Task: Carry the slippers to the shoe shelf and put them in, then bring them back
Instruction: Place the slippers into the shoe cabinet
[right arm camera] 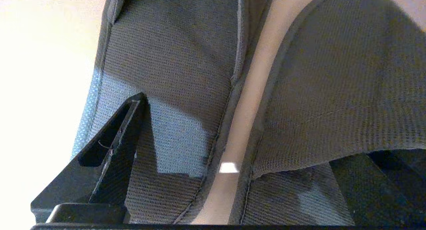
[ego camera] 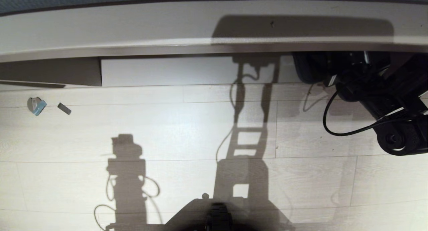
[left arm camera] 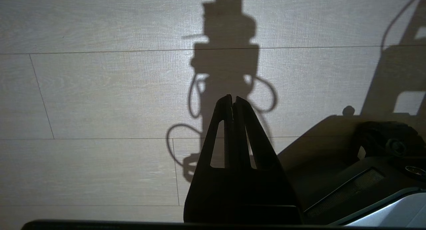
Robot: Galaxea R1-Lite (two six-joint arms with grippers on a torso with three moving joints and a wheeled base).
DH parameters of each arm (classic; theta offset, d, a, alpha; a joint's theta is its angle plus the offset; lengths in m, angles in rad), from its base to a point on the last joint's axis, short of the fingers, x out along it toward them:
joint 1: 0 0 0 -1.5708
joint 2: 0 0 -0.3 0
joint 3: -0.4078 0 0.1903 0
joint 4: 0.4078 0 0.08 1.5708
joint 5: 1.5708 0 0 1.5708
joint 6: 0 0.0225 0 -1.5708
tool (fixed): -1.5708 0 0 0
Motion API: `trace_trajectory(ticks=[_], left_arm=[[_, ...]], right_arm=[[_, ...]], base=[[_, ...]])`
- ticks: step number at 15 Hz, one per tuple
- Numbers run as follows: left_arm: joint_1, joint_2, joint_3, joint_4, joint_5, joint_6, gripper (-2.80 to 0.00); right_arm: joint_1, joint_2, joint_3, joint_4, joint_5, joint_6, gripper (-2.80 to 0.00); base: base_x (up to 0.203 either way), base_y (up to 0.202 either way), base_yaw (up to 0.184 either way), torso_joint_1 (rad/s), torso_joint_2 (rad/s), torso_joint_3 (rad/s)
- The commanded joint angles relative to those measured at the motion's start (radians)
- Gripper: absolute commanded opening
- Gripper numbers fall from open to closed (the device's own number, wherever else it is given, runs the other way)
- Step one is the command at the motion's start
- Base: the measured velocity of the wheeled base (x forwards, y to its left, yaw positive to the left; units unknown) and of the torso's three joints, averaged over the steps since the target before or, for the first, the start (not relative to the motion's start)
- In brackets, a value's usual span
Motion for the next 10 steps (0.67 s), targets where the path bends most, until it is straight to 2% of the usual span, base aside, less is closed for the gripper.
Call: trace_trajectory(ticks=[1,4,10], left_arm=[[0.0,0.0,0.0,0.0,0.0,0.0,-2.8],[0.0,0.0,0.0,0.0,0.0,0.0,-2.8],[0.0,0.0,0.0,0.0,0.0,0.0,-2.8]], right_arm=[[0.0,0.0,0.004,-0.006,-0.022,-0.014,0.0],[-0.001,-0.002,0.008,-0.027,-0.063,-0.023,0.0],[0.009,-0.049,0.091,-0.026,-0.054,-0.011,0.0]], base=[[0.0,0.0,0.0,0.0,0.0,0.0],[0.0,0.0,0.0,0.0,0.0,0.0],[0.0,0.0,0.0,0.0,0.0,0.0]])
